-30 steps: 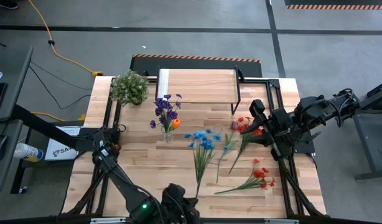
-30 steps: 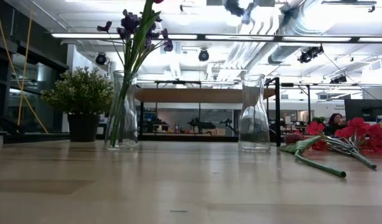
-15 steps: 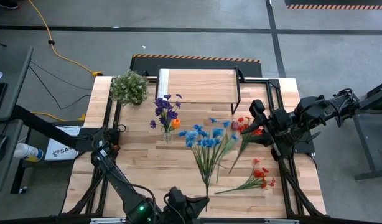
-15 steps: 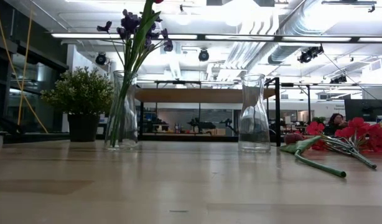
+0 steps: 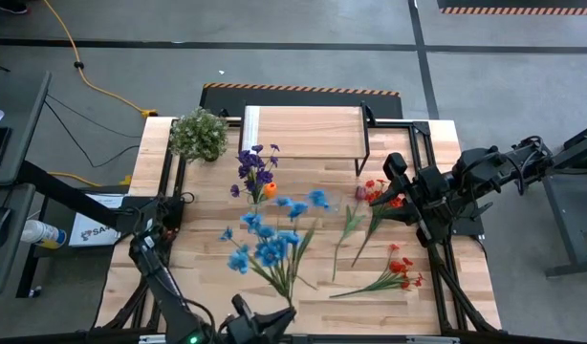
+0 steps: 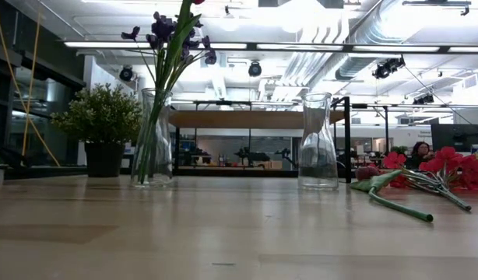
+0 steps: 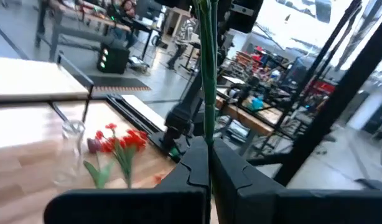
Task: Pick and place flowers into a vace then onto a shelf
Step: Put the blue flowers into the left transparent vase
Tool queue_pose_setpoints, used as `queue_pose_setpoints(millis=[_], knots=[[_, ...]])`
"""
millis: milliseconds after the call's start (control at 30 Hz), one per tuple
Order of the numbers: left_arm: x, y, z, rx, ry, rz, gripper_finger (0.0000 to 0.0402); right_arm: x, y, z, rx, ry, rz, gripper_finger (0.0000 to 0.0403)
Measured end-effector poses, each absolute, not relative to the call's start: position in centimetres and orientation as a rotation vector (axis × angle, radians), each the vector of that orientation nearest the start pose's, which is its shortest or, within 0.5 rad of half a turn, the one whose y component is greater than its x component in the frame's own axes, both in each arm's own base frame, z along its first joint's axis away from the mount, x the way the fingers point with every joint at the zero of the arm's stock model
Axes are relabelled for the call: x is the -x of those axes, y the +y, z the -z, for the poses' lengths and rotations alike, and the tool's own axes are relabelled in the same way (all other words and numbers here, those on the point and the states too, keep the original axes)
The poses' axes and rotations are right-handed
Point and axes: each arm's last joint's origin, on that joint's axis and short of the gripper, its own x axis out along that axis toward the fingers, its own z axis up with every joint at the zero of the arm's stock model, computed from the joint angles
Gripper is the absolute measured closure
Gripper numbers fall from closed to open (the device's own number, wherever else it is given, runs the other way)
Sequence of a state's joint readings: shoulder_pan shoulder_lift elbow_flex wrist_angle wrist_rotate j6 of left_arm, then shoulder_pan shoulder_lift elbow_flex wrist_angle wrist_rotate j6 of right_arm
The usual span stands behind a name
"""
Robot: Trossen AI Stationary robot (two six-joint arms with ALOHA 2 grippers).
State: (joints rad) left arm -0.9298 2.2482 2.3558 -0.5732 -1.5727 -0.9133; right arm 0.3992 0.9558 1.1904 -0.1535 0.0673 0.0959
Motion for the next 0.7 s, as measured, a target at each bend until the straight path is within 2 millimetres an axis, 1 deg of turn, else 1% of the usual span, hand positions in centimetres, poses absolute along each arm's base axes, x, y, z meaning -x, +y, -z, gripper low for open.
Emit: queue_pose_setpoints(millis=[167, 400, 533, 700], knots=[[-31.7, -36.1, -37.1, 0.336, -0.116, -0.655, 0.0369, -17.4, 7.1, -44.2, -0.114, -0.063, -0.336, 0.0308], [-31.1, -35.3, -38.6, 0.212, -0.074, -0.66, 0.0369, -17.4, 7.2, -44.2, -0.115, -0.062, -0.352, 0.0308], [-30.7, -34.7, -39.1, 0.126, -0.043, -0.66, 0.0369, -17.4, 7.2, -44.2, -0.132, -0.059, -0.352, 0.0308], [-30.1, -34.0, -39.5, 0.072, -0.025, -0.661, 0.0369, -17.4, 7.2, -44.2, -0.138, -0.055, -0.352, 0.0308]])
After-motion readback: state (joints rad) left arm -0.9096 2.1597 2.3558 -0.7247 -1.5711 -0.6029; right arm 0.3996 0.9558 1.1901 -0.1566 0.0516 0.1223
